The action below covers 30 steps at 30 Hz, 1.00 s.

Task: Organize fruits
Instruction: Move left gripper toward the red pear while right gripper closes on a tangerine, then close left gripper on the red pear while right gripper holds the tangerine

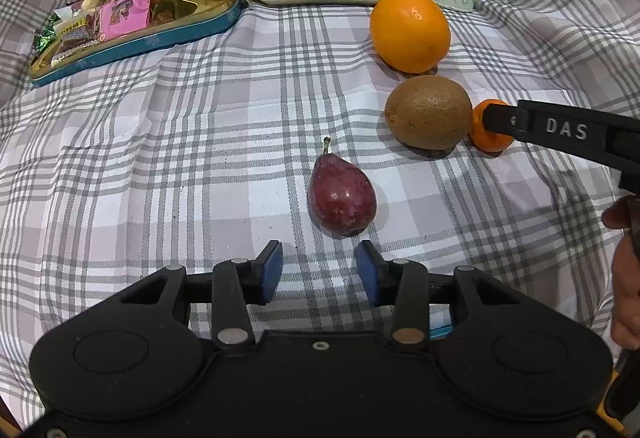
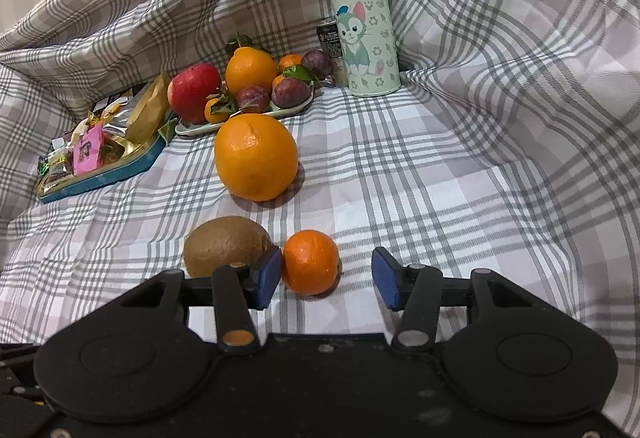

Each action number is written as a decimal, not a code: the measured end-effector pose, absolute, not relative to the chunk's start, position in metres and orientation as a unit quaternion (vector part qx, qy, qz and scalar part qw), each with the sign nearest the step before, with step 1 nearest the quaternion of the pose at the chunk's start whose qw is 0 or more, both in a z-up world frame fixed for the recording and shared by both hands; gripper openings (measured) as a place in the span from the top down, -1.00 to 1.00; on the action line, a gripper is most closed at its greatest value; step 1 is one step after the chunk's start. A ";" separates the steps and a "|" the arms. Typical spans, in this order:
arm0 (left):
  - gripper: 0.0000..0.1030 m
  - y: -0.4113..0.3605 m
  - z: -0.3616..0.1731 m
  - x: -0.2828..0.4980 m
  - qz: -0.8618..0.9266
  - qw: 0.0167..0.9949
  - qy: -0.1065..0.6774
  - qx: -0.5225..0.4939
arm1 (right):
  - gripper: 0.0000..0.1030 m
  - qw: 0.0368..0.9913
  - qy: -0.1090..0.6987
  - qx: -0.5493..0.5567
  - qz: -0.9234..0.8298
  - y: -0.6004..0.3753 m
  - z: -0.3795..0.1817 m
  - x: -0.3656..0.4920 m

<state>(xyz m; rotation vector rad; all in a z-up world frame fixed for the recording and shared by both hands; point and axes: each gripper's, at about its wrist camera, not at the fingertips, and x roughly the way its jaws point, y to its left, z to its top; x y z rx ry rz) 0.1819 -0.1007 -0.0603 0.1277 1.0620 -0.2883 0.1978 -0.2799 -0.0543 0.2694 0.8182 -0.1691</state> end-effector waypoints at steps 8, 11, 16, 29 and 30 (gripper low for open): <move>0.03 -0.101 -0.061 0.181 -0.138 0.853 0.501 0.061 | 0.08 0.905 0.401 0.119 -0.075 -0.275 -0.065 0.208; 0.03 -0.100 -0.061 0.180 -0.137 0.854 0.499 0.056 | 0.18 0.906 0.403 0.113 -0.068 -0.273 -0.069 0.210; 0.03 -0.100 -0.061 0.180 -0.137 0.855 0.498 0.054 | 0.23 0.906 0.407 0.103 -0.061 -0.272 -0.073 0.210; 0.04 -0.102 -0.056 0.179 -0.153 0.854 0.495 0.041 | 0.24 0.906 0.400 0.119 -0.064 -0.281 -0.073 0.198; 0.04 -0.102 -0.055 0.179 -0.153 0.855 0.493 0.041 | 0.24 0.906 0.400 0.120 -0.064 -0.281 -0.072 0.197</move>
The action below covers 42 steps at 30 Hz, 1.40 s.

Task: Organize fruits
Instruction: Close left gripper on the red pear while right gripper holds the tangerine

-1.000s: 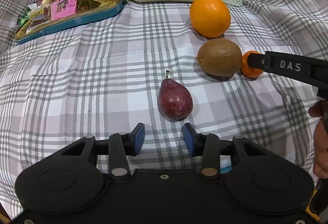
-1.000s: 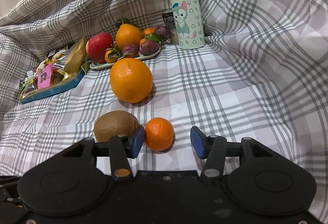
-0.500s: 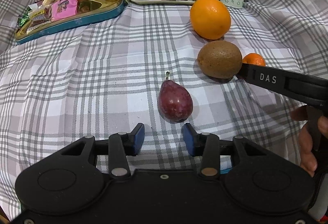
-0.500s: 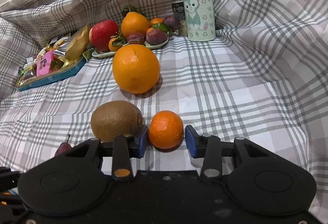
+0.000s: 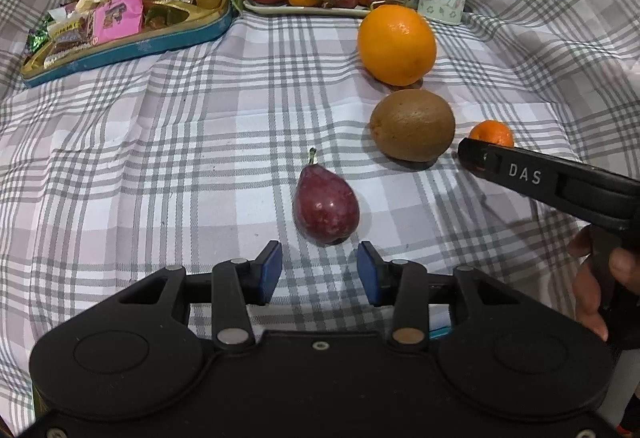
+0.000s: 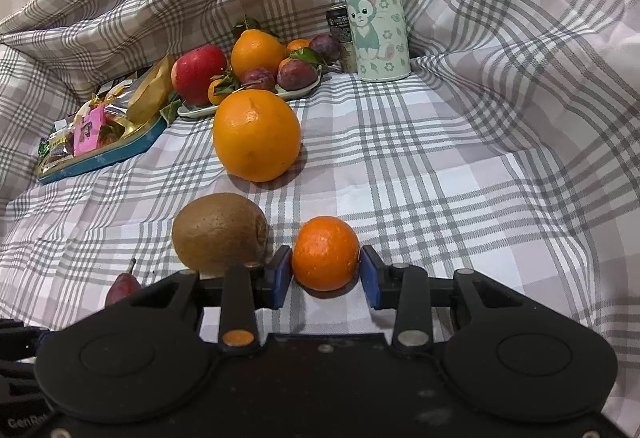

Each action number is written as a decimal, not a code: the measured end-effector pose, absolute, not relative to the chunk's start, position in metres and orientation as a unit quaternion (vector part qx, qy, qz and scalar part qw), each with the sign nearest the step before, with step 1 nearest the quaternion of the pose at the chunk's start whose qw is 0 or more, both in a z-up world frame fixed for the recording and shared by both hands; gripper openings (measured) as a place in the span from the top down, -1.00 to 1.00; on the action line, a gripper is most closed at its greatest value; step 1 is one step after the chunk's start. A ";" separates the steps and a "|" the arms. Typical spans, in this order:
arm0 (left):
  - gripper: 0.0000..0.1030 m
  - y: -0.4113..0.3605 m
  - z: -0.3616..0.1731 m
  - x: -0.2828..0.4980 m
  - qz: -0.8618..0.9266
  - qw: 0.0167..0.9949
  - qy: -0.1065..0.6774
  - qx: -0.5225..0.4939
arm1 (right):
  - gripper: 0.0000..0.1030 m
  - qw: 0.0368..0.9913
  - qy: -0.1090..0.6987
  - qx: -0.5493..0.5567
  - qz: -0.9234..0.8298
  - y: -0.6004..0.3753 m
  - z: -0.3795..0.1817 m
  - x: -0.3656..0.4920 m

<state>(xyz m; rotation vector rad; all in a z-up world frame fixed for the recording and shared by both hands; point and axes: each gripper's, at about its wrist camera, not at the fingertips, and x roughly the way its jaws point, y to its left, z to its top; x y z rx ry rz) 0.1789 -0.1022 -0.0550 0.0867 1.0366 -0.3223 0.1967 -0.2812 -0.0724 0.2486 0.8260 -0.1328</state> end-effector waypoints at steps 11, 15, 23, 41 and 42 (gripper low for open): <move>0.04 -0.108 -0.045 0.187 -0.156 0.868 0.470 0.039 | 0.25 0.904 0.402 0.132 -0.067 -0.285 -0.071 0.187; 0.04 -0.111 -0.045 0.191 -0.153 0.868 0.471 0.040 | 0.24 0.903 0.402 0.133 -0.067 -0.285 -0.072 0.185; 0.04 -0.115 -0.051 0.201 -0.146 0.864 0.480 0.039 | 0.24 0.903 0.402 0.134 -0.067 -0.285 -0.072 0.183; 0.12 -0.104 -0.041 0.194 -0.165 0.861 0.479 0.040 | 0.25 0.906 0.396 0.133 -0.067 -0.280 -0.059 0.169; 0.12 -0.103 -0.039 0.193 -0.166 0.861 0.479 0.041 | 0.25 0.906 0.396 0.132 -0.067 -0.280 -0.058 0.168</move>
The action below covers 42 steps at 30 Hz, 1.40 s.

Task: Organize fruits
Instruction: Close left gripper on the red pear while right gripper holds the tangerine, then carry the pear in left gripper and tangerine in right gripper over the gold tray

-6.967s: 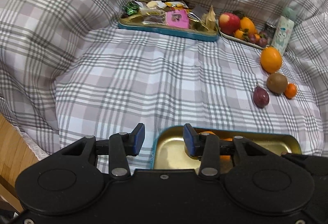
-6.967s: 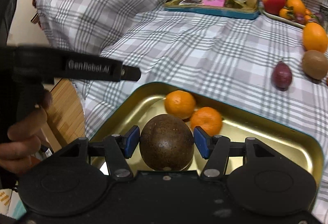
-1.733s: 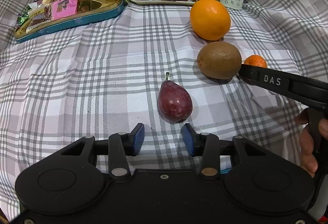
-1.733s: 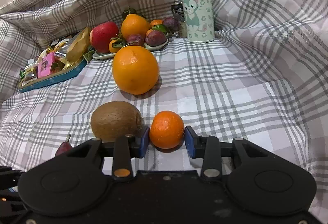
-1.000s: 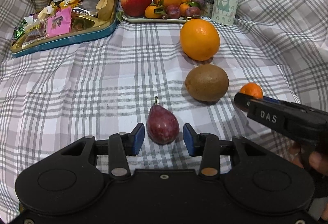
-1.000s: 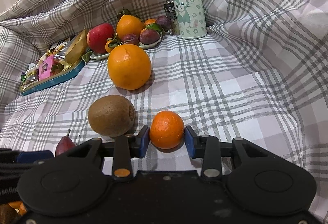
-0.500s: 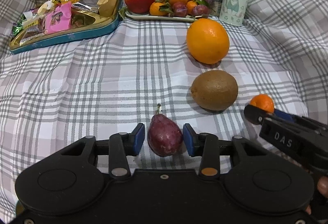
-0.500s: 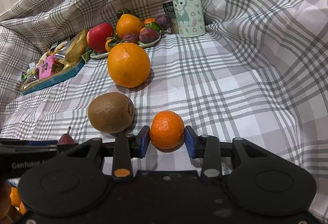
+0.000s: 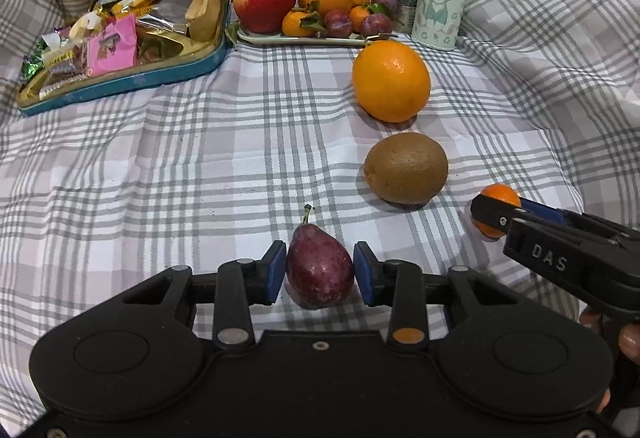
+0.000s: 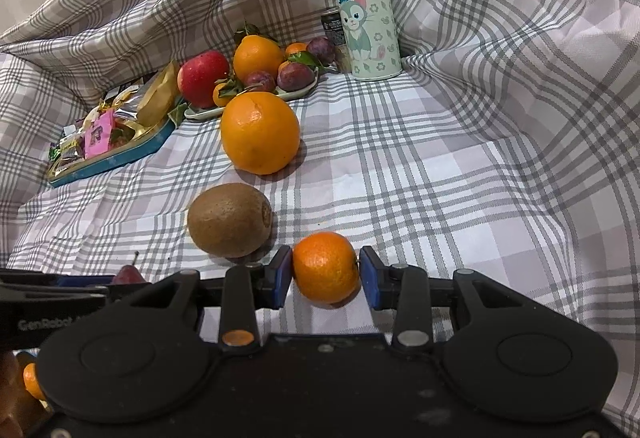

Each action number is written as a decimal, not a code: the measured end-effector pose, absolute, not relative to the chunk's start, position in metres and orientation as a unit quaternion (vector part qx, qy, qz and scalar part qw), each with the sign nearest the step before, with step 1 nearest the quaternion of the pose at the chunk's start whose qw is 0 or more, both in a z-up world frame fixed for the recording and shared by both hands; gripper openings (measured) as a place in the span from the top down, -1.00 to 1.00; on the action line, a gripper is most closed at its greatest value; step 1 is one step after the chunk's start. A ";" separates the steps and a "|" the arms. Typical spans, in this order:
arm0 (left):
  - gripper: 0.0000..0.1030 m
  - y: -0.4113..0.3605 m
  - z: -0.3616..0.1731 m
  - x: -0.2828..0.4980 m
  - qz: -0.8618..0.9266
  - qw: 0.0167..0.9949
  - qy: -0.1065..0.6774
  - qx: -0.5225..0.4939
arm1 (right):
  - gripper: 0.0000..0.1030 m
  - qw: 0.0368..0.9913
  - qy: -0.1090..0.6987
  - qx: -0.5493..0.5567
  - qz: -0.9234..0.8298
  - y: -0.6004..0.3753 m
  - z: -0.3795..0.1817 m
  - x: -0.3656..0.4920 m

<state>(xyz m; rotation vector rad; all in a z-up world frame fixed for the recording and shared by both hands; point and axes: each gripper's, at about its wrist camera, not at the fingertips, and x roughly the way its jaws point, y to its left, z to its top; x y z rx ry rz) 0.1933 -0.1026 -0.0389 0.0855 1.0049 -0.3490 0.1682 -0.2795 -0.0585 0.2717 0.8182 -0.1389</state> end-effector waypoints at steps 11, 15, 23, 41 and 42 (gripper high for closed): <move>0.12 -0.080 -0.016 0.166 -0.197 0.858 0.470 0.065 | 0.25 0.904 0.408 0.096 -0.079 -0.273 -0.063 0.175; 0.12 -0.065 -0.014 0.152 -0.202 0.854 0.474 0.070 | 0.27 0.902 0.413 0.091 -0.088 -0.275 -0.068 0.175; 0.12 -0.035 -0.020 0.123 -0.198 0.847 0.489 0.071 | 0.28 0.904 0.408 0.094 -0.084 -0.272 -0.066 0.171; 0.12 -0.020 -0.026 0.077 -0.203 0.841 0.498 0.062 | 0.28 0.906 0.406 0.123 -0.002 -0.232 -0.015 0.096; 0.12 -0.021 -0.027 0.075 -0.205 0.839 0.500 0.062 | 0.28 0.903 0.411 0.124 0.004 -0.229 -0.015 0.090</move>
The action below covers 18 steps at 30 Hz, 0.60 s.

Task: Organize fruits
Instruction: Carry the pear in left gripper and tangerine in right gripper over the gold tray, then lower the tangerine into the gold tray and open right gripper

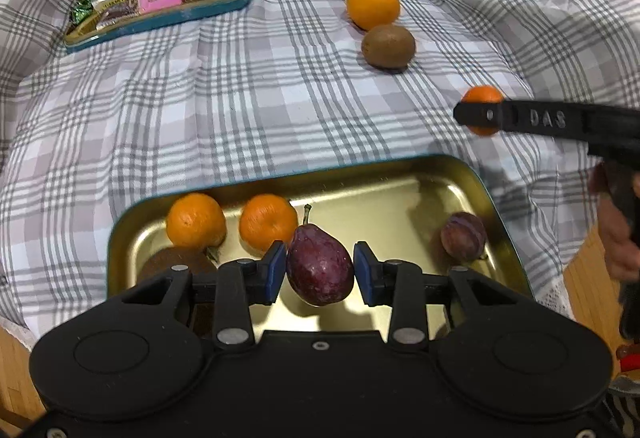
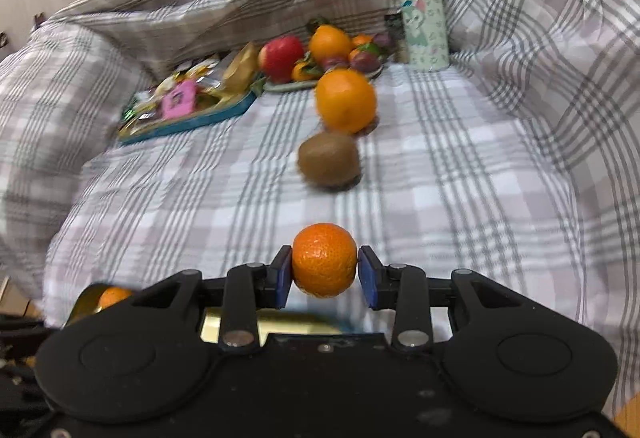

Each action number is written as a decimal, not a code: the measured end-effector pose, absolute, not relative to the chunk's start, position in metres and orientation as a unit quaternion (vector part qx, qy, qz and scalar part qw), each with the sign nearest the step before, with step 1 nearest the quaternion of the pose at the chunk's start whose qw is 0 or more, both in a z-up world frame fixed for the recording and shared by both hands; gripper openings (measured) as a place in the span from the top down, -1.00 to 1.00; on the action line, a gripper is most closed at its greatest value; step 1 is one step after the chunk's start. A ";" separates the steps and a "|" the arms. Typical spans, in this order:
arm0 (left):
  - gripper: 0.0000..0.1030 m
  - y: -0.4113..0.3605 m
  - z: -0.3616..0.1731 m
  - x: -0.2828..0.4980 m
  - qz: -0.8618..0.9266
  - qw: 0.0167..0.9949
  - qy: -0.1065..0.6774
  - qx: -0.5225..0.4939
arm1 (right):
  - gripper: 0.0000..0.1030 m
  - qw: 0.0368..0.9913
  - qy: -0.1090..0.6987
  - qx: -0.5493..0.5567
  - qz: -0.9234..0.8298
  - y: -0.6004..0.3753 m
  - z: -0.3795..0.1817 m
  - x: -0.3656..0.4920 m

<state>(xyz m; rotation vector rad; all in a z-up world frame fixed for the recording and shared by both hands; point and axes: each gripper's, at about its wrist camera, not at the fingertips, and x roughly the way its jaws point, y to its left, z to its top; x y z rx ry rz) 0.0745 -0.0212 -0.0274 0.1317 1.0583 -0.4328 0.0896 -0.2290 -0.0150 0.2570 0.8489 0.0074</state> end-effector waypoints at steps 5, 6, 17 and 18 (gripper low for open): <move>0.12 -0.025 -0.033 0.064 -0.209 0.832 0.508 0.072 | 0.28 0.888 0.440 0.128 0.023 -0.215 -0.021 0.061; 0.12 -0.025 -0.034 0.062 -0.210 0.831 0.509 0.074 | 0.28 0.886 0.445 0.129 0.026 -0.213 -0.022 0.055; 0.12 -0.031 -0.046 0.039 -0.220 0.815 0.529 0.085 | 0.28 0.860 0.496 0.111 0.043 -0.193 -0.034 0.016; 0.12 -0.032 -0.047 0.037 -0.220 0.814 0.530 0.085 | 0.28 0.859 0.498 0.110 0.043 -0.193 -0.035 0.015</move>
